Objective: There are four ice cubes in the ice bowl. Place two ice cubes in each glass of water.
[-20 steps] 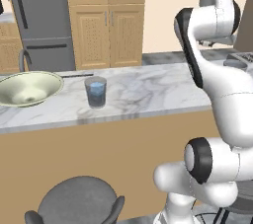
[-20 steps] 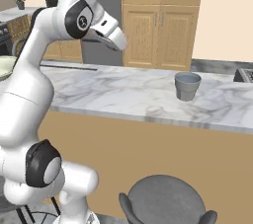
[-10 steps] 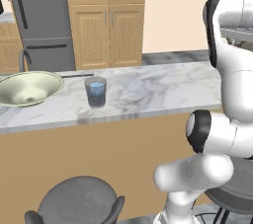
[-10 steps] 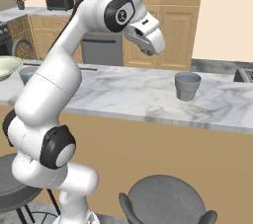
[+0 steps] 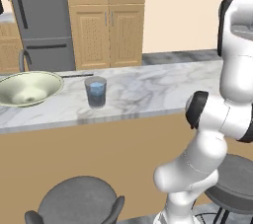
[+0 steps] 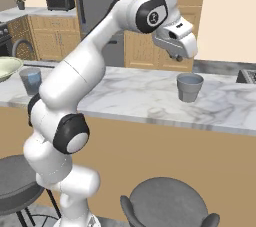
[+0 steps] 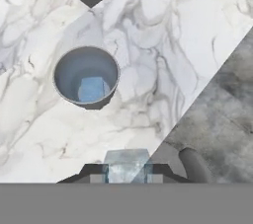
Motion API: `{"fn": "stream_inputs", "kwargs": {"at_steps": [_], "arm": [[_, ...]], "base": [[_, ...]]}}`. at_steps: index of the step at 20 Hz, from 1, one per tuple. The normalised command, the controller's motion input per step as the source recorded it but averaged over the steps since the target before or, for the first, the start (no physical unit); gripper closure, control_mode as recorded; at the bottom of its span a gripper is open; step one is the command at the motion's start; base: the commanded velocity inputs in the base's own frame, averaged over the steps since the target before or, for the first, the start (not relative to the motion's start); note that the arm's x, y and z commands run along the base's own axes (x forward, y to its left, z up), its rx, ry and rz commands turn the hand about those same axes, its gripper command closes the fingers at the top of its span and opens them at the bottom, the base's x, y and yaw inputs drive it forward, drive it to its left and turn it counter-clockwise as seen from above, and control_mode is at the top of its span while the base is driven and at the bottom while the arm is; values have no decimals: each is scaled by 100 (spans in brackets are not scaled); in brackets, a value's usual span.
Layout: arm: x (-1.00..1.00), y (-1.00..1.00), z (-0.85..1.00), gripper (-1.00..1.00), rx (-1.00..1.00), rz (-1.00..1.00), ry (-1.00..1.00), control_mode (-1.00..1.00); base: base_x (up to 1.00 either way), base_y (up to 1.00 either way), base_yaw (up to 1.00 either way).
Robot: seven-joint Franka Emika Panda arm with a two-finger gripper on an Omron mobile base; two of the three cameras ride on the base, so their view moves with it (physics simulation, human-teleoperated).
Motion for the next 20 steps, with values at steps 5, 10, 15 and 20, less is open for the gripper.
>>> {"fn": "stream_inputs", "kwargs": {"at_steps": [5, 10, 15, 20], "arm": [[40, -40, -34, 100, 0, 0, 6, -100], [48, -18, -27, 100, 0, 0, 4, -100], [50, -6, -18, 100, 0, 0, 2, -100], [38, -15, -8, 100, 0, 0, 0, -100]], "base": [[0, 0, 0], [0, 0, 0], [0, 0, 0], [0, 0, 0]]}}
